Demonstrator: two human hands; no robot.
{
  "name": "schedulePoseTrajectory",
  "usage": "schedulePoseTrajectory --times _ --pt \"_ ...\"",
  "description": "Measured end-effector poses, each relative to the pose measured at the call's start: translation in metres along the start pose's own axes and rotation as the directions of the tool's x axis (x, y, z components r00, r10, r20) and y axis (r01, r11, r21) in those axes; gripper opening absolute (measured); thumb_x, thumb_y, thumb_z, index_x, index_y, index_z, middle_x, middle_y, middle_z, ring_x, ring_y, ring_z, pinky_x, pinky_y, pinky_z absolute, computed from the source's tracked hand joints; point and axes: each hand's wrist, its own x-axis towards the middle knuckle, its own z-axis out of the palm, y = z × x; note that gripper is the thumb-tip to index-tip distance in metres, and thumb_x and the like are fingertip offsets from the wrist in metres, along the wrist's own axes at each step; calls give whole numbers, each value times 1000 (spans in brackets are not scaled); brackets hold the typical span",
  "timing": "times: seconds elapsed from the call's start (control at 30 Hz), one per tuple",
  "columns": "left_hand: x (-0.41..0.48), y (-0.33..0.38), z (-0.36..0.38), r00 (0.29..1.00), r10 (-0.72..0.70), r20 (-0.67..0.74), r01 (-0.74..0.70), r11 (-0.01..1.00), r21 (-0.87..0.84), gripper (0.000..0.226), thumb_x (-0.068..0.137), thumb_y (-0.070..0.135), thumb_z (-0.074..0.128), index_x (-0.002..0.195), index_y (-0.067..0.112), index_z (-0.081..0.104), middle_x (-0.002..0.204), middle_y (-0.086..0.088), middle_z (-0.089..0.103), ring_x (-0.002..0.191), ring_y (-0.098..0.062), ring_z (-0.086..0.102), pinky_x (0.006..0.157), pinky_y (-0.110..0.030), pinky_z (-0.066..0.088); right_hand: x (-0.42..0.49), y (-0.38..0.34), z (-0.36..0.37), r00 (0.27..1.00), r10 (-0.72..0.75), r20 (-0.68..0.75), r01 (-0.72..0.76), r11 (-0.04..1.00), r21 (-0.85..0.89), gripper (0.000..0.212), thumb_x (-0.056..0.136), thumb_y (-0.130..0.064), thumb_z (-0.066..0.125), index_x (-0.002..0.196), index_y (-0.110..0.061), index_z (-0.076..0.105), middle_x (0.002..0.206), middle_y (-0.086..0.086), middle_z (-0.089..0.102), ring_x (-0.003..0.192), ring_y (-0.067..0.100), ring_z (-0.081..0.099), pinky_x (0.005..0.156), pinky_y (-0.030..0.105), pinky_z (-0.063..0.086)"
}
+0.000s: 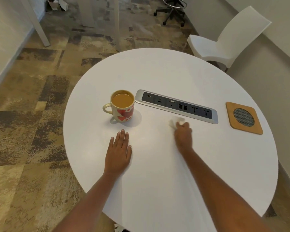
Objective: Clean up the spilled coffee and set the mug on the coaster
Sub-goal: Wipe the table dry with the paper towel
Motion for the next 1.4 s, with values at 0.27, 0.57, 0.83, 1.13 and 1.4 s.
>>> schedulePoseTrajectory --times 0.27,0.57,0.83,1.13,1.4 --pt "10 -4 5 1000 -2 -13 2 999 -33 63 89 34 7 142 5 25 152 -12 24 142 -24 21 116 -34 9 12 22 4 974 201 -108 -193 978 81 46 93 5 30 137 -5 40 133 25 38 116 42 40 99 43 39" --pt "9 -1 0 1000 -16 -23 13 996 -91 66 88 39 13 139 1 31 147 -16 36 136 -30 33 113 -41 20 -30 -65 46 972 -236 8 232 959 162 36 96 -6 35 129 -9 49 123 23 46 111 37 44 97 46 39" --pt "2 6 -6 962 272 29 -273 962 27 64 95 39 4 133 4 43 141 -20 43 132 -34 39 115 -32 5 -90 -57 54 877 -480 -27 477 860 184 26 92 -5 40 108 1 59 108 22 57 100 35 52 84 41 42" --pt "4 47 -7 935 337 111 -347 934 86 70 98 35 5 104 10 70 114 -12 69 105 -27 65 88 -39 52 -96 25 16 775 -628 -70 630 777 3 27 61 -9 72 78 -29 75 70 -4 67 60 17 64 54 23 49" --pt "7 122 5 949 309 56 -312 948 57 74 99 34 3 96 9 73 107 -10 72 97 -25 69 77 -35 57 -81 121 -21 944 -327 -40 330 940 86 43 77 1 57 104 -29 71 98 3 64 94 23 59 79 34 42"
